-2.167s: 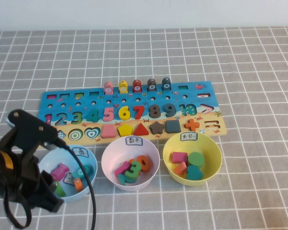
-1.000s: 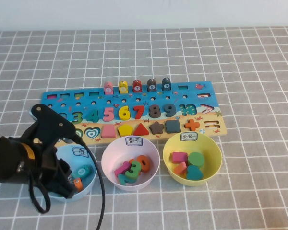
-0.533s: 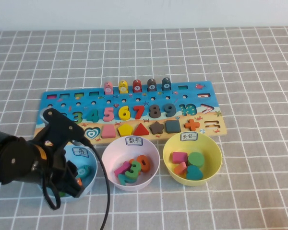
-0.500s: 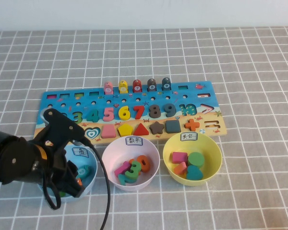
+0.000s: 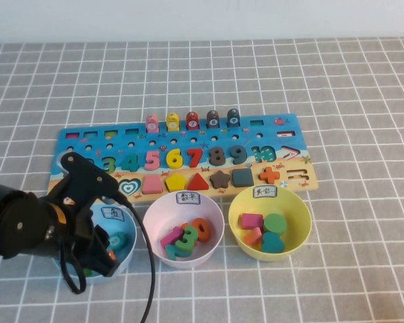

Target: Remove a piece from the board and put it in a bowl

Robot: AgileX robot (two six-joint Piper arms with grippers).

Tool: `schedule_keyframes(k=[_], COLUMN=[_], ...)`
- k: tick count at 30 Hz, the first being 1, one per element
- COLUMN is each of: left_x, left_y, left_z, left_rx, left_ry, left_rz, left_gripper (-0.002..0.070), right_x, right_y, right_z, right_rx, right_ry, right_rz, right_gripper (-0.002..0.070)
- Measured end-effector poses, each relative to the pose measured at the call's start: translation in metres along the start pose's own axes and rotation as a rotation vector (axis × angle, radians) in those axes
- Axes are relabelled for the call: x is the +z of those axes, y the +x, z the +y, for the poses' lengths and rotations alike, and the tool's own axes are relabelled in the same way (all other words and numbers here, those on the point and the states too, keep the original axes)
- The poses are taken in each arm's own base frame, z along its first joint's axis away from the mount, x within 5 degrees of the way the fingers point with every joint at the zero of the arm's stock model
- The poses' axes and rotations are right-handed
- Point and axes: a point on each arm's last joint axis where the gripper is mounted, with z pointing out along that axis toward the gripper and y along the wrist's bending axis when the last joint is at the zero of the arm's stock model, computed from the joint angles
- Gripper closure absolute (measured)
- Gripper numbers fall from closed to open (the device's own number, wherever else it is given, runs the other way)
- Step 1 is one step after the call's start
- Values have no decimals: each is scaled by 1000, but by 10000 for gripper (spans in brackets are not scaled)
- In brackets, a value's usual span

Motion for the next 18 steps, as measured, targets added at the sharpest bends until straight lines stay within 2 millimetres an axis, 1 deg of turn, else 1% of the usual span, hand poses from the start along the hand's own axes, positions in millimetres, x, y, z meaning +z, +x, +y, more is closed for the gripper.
schedule_keyframes(k=[4,8,12,15,18], left_x=[0,0,0,0,-7], left_y=[1,2,3,3,2], left_z=[0,-1,-1,-1,-1], left_rx=[-14,-39,-48,-66,-92], left_ry=[3,6,9,9,4], left_rz=[9,24,30,30,9], left_gripper=[477,438,378,312,256], right_x=[0,0,0,0,0], right_y=[0,0,0,0,0], right_z=[0,0,0,0,0], right_rx=[0,0,0,0,0], right_ry=[0,0,0,0,0], right_rz=[0,0,0,0,0], right_gripper=[694,694,694,694,694])
